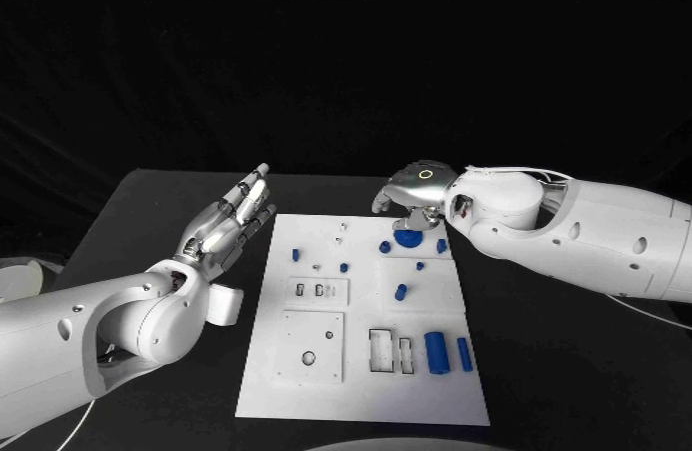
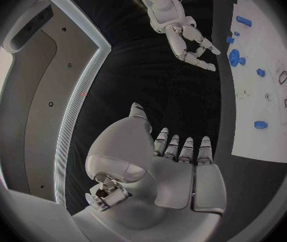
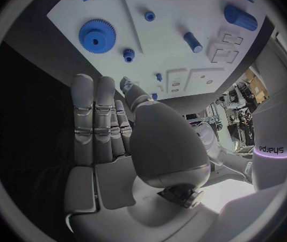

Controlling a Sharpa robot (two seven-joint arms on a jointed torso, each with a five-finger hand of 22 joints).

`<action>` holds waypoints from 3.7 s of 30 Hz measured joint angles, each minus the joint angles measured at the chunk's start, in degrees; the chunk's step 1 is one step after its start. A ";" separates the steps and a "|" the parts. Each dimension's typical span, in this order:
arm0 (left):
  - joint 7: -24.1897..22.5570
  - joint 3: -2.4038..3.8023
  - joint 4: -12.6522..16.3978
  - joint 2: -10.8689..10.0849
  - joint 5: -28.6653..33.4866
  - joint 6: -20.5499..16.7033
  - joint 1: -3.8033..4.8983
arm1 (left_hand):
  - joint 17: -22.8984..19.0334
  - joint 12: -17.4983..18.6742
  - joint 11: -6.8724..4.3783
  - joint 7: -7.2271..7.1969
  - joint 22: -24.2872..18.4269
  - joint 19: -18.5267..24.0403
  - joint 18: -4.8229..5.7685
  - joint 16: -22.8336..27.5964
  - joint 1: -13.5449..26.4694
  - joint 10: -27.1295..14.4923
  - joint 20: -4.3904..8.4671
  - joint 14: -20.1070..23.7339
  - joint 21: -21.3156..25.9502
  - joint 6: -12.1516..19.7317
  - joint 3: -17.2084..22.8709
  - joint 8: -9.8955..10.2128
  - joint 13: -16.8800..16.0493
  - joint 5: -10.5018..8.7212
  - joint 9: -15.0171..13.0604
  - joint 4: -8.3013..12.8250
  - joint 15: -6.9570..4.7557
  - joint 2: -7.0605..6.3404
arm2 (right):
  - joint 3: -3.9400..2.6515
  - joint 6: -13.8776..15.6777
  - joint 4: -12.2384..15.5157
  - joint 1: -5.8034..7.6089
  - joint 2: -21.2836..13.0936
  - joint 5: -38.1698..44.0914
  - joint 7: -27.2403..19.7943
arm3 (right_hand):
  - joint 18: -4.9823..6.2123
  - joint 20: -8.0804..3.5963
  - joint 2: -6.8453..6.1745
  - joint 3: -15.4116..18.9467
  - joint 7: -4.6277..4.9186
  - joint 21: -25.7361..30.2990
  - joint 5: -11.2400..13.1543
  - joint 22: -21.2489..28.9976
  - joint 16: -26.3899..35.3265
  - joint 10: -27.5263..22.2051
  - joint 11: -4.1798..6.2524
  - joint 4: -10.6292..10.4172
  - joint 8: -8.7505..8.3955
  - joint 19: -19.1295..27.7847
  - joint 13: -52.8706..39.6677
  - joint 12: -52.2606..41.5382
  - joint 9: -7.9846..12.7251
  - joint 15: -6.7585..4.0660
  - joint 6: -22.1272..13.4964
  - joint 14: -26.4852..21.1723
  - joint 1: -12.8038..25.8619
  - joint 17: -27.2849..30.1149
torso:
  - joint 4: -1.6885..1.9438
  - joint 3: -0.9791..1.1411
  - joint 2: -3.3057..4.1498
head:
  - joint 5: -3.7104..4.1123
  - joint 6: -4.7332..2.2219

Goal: Assemble the parts on the task board

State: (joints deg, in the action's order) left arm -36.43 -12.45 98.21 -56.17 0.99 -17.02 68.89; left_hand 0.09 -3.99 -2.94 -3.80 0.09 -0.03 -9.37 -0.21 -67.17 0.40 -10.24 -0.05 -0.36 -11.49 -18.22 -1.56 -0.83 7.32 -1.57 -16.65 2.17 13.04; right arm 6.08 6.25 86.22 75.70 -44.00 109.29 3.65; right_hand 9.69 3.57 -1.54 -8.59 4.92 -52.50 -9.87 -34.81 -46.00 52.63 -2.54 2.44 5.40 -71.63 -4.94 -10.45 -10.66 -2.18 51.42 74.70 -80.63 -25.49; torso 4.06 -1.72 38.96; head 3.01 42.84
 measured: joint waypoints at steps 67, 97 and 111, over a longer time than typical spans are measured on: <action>0.06 -0.04 -1.83 0.58 -0.40 2.18 -0.02 | -0.02 -0.46 2.36 -0.01 -0.03 0.00 0.00 0.00 -2.63 -0.11 -1.64 0.13 0.00 0.02 1.44 0.02 -0.02 4.64 0.02 0.16 1.36 1.28 | 0.08 3.02 -13.63 -8.10 7.70 -2.05 -4.59 | -1.74 -0.04 -1.50 -12.32 0.07 -14.39 -2.83 -21.00 -8.43 7.49 0.09 -3.31 1.66 -2.44 -3.01 -2.32 -4.93 -0.60 8.68 0.63 1.78 -7.82 | -0.02 -0.04 -1.98 | 0.16 2.37; 0.69 -0.07 -1.69 -0.09 -0.70 2.37 -0.05 | 0.00 -1.32 3.37 0.72 -0.02 0.01 0.00 0.00 -6.33 0.11 -2.46 0.00 0.00 -0.29 2.61 0.03 -0.12 9.94 0.02 0.07 2.04 1.51 | -0.21 4.93 -12.47 -3.93 8.99 -6.58 -5.13 | -2.63 0.53 -0.29 -13.34 0.79 -18.35 -7.91 -27.07 -11.00 11.53 -1.08 -3.54 2.38 -3.88 -1.88 -0.84 -6.76 0.02 10.62 2.06 1.77 -10.97 | 0.12 -0.16 -2.11 | -1.08 2.97; 0.72 -0.06 -1.65 -0.13 -0.74 2.30 -0.04 | 0.01 -1.56 3.37 1.23 -0.01 0.01 0.00 0.00 -6.55 0.10 -2.46 0.00 0.00 -0.81 2.61 0.03 -0.12 10.30 -0.05 0.07 2.04 1.28 | -0.36 5.18 -20.70 -3.90 16.28 -8.22 -5.89 | -3.25 0.42 -0.98 -13.71 0.86 -19.04 -8.87 -28.48 -11.52 12.44 -0.38 -3.46 2.31 -4.11 -1.47 -0.08 -6.77 0.02 10.53 2.06 2.46 -11.70 | 0.49 -0.33 -1.81 | -0.87 2.95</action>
State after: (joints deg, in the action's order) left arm -35.71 -12.51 96.56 -56.30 0.25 -14.72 68.86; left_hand 0.09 -5.55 0.43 -2.56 0.07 -0.02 -9.36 -0.21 -73.73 0.50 -12.70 -0.05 -0.36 -12.29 -15.62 -1.53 -0.94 17.62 -1.62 -16.58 4.21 14.31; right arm 5.71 11.43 65.51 71.80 -27.72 101.07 -2.25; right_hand 6.44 3.99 -2.51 -22.30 5.78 -71.54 -18.74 -63.29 -57.52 65.07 -2.92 -1.02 7.72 -75.74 -6.41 -10.53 -17.43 -2.17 61.95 76.76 -78.17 -37.19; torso 4.55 -2.05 37.15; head 2.14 45.79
